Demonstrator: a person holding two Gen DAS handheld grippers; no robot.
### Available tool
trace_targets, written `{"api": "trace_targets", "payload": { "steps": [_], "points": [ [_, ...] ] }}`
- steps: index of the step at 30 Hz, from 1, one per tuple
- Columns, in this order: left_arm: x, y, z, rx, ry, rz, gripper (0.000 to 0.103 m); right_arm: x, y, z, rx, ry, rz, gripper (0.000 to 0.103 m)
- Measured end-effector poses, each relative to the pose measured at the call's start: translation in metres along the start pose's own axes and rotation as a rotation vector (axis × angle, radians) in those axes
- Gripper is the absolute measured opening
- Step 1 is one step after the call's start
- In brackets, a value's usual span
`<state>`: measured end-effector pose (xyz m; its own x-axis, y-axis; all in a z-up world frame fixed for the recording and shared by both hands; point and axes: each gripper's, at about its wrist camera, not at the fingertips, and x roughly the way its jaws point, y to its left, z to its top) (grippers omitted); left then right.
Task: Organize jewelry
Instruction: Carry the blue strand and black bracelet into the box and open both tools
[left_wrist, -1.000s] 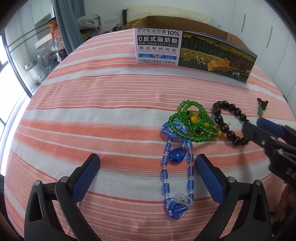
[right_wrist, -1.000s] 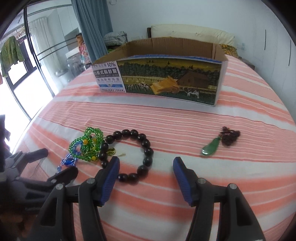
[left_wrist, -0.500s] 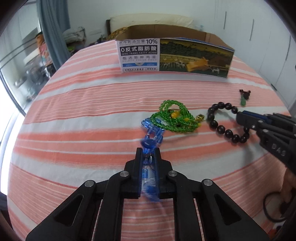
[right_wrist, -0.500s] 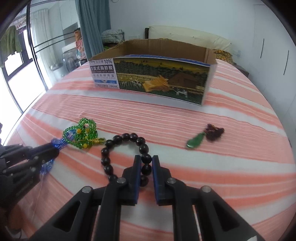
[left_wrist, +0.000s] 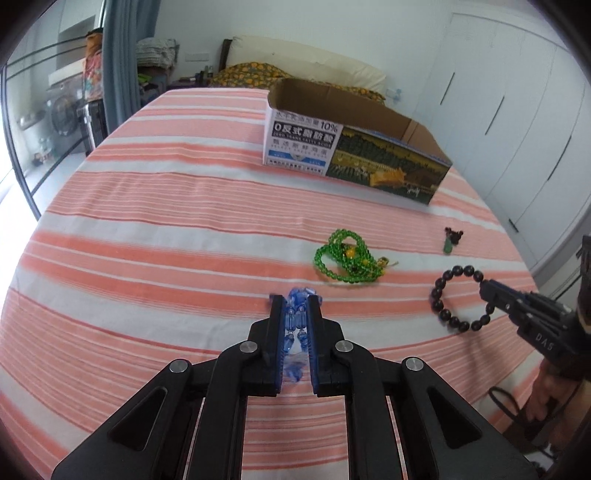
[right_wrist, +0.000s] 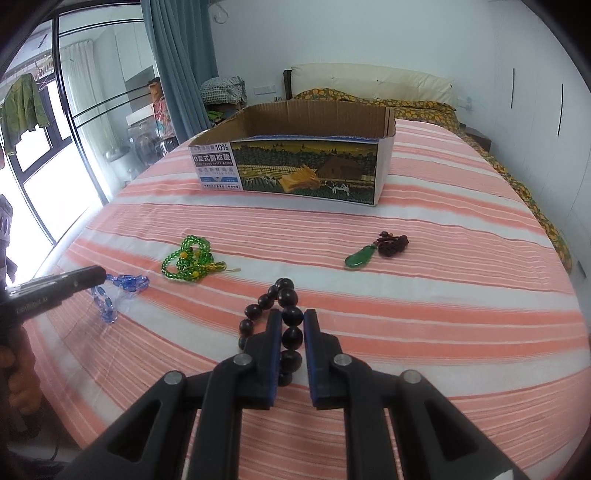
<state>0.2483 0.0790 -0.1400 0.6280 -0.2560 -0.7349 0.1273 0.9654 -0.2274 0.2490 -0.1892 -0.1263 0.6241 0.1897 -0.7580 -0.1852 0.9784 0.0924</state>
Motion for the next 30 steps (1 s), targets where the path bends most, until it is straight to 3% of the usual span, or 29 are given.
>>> {"api": "trace_targets", "payload": {
  "steps": [13,30],
  "points": [
    [-0.027,0.001,0.023,-0.029,-0.051,-0.032,0.009,-0.033,-0.004,0.013,0.015,-0.063,0.018,0.012],
    [-0.034,-0.004,0.047,-0.025,-0.074,-0.035,0.009,-0.058,0.001,0.024,0.002,-0.101,0.033,0.012]
  ]
}}
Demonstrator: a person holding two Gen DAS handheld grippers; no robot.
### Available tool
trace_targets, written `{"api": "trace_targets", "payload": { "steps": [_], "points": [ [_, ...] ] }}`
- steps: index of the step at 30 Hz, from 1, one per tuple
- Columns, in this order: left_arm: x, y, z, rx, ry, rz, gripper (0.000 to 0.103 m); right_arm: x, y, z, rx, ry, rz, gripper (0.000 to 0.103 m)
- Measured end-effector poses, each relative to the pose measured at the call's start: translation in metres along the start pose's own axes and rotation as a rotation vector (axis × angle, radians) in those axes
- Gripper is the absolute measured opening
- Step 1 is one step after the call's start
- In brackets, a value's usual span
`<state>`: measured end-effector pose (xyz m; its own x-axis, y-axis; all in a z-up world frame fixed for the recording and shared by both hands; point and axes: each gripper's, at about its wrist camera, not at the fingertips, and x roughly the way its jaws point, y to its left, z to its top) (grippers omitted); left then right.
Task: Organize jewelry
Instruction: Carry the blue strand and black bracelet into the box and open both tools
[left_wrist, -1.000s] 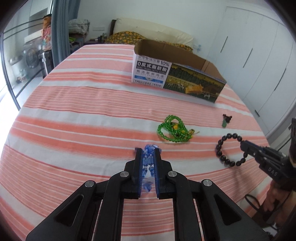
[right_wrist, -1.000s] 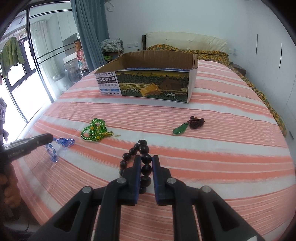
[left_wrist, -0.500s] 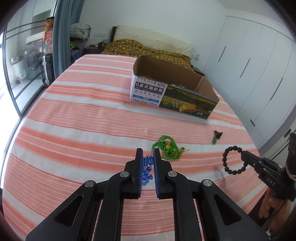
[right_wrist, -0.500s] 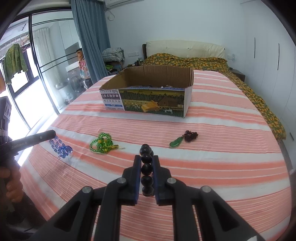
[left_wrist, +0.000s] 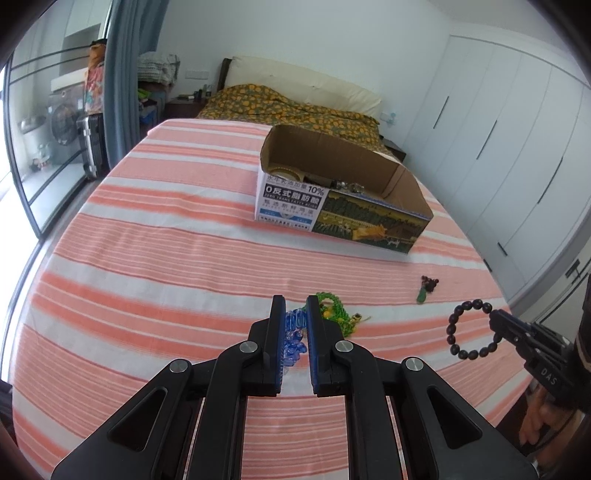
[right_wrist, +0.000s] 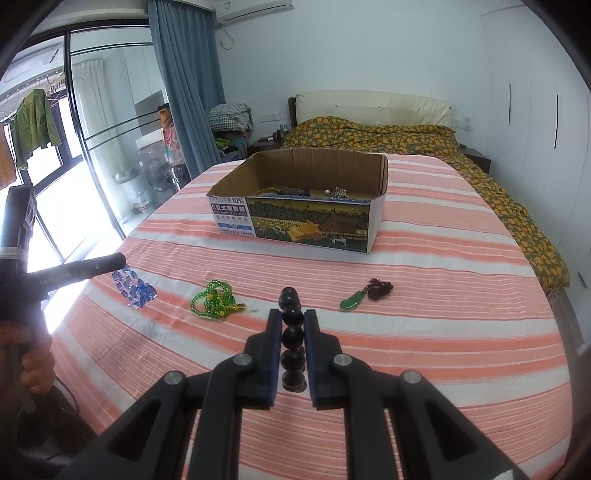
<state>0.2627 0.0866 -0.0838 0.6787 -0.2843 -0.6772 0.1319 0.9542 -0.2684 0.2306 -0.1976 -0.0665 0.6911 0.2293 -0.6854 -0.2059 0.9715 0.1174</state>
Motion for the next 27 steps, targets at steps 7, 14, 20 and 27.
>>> {"api": "trace_targets", "payload": {
  "steps": [7,14,20,27],
  "points": [
    [-0.002,0.002,0.011,-0.003,-0.013,0.0,0.009,-0.002,0.004,0.01,-0.016,-0.008,0.02,0.012],
    [-0.002,0.001,0.025,0.002,-0.022,-0.006,0.009,-0.006,0.004,0.023,-0.025,-0.017,0.051,0.012],
    [0.002,-0.003,0.037,0.0,-0.011,-0.022,0.009,-0.01,0.0,0.037,-0.049,-0.027,0.062,0.012],
    [0.006,-0.012,0.051,0.014,-0.013,-0.041,0.009,-0.009,0.0,0.059,-0.083,-0.032,0.076,0.012]
  ]
}}
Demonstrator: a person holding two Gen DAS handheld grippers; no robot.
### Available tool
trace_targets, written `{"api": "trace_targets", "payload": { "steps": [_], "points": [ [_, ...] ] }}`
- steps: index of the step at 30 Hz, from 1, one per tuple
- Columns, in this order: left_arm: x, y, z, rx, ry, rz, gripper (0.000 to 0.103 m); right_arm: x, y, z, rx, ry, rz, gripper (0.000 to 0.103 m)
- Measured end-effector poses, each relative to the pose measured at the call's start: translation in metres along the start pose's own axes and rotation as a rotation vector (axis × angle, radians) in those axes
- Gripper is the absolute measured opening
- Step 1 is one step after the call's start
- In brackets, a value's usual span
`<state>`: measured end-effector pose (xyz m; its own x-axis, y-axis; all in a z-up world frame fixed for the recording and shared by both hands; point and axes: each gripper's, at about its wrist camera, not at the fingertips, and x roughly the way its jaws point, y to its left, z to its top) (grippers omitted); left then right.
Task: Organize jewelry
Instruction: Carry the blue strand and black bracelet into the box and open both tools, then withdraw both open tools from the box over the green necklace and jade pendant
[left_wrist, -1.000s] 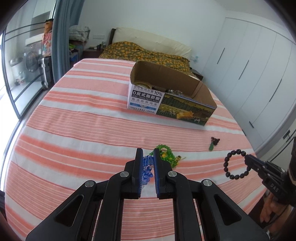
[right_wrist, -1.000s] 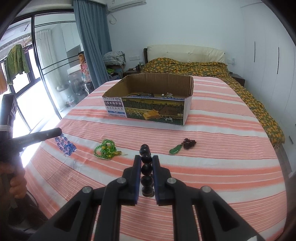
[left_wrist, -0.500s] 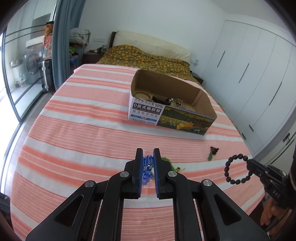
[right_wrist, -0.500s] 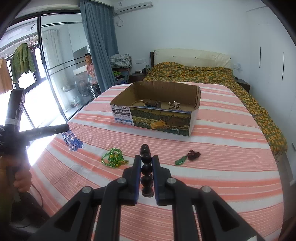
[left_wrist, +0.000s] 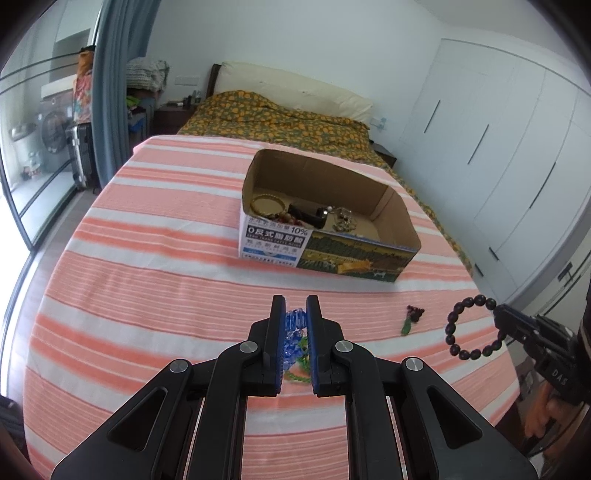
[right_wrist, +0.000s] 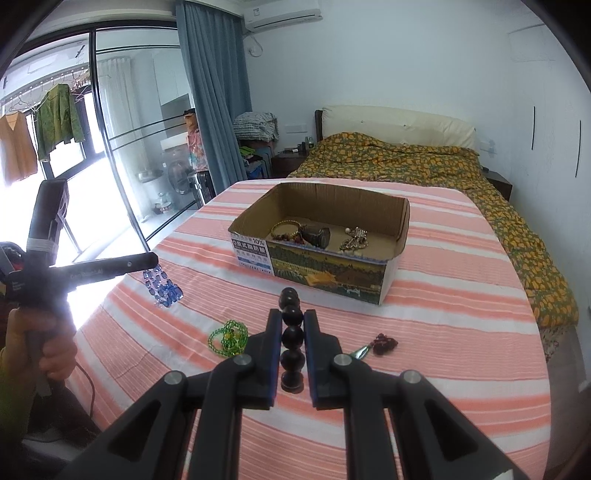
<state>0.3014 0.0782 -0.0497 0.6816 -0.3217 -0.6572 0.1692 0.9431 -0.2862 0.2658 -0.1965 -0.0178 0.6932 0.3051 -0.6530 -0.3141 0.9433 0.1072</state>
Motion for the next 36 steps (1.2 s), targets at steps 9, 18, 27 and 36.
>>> {"api": "trace_targets", "payload": {
  "steps": [9,18,27,36],
  "points": [
    [0.007,-0.015,0.057,0.034,-0.04,-0.04,0.009,0.02,-0.019,0.065,-0.039,-0.035,0.01,0.012],
    [0.061,-0.036,0.139,0.075,-0.049,-0.075,0.009,0.087,-0.053,0.135,-0.058,-0.015,-0.038,0.012],
    [0.158,-0.054,0.149,0.102,0.062,-0.038,0.009,0.184,-0.091,0.129,-0.021,0.138,-0.05,0.012],
    [0.232,-0.052,0.133,0.093,0.158,0.098,0.018,0.199,-0.13,0.119,0.05,0.115,-0.157,0.055]
  ]
}}
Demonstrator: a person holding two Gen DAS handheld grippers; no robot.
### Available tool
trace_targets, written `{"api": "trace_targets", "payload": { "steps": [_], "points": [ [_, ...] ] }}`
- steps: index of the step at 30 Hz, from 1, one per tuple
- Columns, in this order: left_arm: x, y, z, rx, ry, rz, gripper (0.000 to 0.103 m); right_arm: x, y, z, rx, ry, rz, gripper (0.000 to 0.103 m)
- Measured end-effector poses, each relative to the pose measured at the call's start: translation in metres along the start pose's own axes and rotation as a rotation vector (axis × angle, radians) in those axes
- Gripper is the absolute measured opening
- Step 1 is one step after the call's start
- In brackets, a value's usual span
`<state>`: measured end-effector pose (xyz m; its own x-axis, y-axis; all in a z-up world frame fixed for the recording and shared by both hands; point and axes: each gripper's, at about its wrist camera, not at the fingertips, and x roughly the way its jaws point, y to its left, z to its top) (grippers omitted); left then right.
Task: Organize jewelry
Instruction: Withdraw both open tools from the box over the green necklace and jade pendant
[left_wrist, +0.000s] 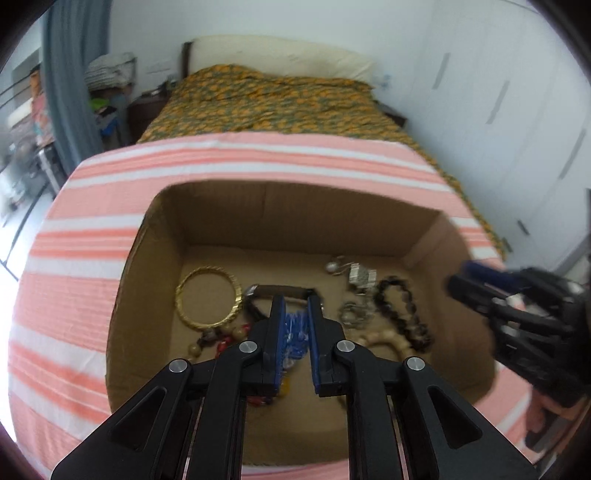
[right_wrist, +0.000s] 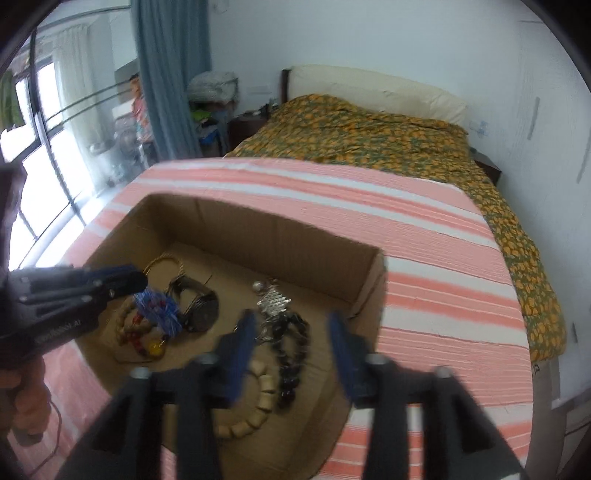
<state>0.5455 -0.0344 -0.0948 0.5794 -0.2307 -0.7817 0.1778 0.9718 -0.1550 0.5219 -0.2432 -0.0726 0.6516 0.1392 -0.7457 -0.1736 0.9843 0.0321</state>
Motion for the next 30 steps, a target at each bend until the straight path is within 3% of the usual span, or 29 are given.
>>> {"api": "trace_targets", "payload": {
  "steps": [2,4,6,11,20,24,30],
  "points": [
    [0.001,0.006,-0.001,-0.028,0.003,0.013,0.057,-0.016,-0.005,-0.004,0.025,-0.027,0.016,0.055],
    [-0.01,0.013,-0.005,-0.038,-0.027,0.029,0.067,-0.034,-0.008,-0.011,0.039,-0.044,0.026,0.055],
    [-0.025,0.02,-0.012,-0.041,-0.041,0.029,0.071,-0.052,-0.006,-0.023,0.044,-0.052,0.032,0.057],
    [-0.083,0.041,-0.043,-0.053,-0.11,0.042,0.091,-0.098,0.009,-0.075,0.024,-0.038,0.024,0.062],
    [-0.182,0.07,-0.138,0.011,-0.172,0.192,0.098,-0.141,0.022,-0.189,0.017,0.06,-0.068,0.07],
    [-0.205,0.067,-0.186,0.014,-0.154,0.191,0.098,-0.147,0.025,-0.233,0.058,0.089,-0.13,0.071],
    [-0.2,0.046,-0.246,-0.026,-0.077,0.093,0.099,-0.152,0.026,-0.267,0.118,0.112,-0.164,0.079]
  ]
}}
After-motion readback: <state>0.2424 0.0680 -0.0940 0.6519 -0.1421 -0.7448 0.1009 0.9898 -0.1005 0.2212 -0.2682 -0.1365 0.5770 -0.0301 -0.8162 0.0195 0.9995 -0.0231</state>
